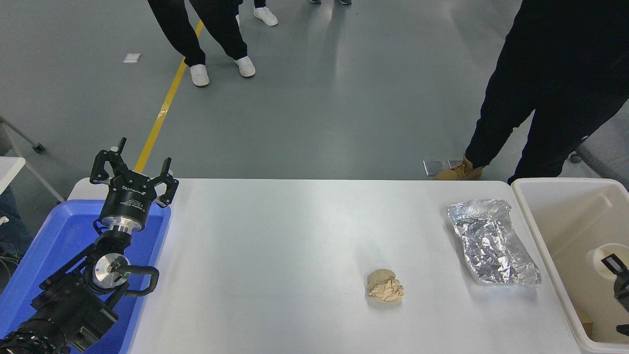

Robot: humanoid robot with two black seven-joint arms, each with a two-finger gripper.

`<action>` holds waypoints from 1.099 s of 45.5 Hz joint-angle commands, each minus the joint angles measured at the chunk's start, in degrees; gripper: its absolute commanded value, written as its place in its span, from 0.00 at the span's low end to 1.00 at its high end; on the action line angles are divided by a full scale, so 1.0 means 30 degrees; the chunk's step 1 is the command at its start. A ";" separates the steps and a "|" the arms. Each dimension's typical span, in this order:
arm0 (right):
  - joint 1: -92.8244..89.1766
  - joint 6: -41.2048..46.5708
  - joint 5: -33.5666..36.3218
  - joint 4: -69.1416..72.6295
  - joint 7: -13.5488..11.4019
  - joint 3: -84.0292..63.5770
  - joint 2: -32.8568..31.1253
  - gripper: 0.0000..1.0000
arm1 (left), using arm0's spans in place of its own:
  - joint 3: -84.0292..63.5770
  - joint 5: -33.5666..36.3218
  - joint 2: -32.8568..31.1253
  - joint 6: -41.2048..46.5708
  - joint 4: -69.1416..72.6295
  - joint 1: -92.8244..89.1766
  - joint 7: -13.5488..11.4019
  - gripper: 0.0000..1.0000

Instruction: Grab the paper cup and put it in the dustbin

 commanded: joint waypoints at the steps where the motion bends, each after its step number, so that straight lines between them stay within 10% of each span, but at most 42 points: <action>1: -0.0039 -0.0245 0.0501 0.0019 0.0026 0.0177 0.0073 0.71 | 0.0000 0.0001 -0.0021 0.0000 -0.0012 -0.0015 0.0000 0.98; 4: 0.0078 -0.0303 0.0501 0.0048 0.0026 0.0148 0.0073 1.00 | 0.0000 0.0001 -0.0022 0.0000 0.0017 -0.0015 0.0000 0.98; 29: 0.8218 0.0048 0.0208 0.4205 0.0055 -0.3392 -0.0864 1.00 | 0.0000 0.0001 -0.0022 0.0000 0.0017 -0.0015 0.0000 0.98; 50: 1.7944 0.2623 0.0150 1.1176 0.0026 -1.1775 0.2416 1.00 | 0.0029 0.0001 -0.0022 -0.0029 -0.0012 -0.0015 0.0029 0.98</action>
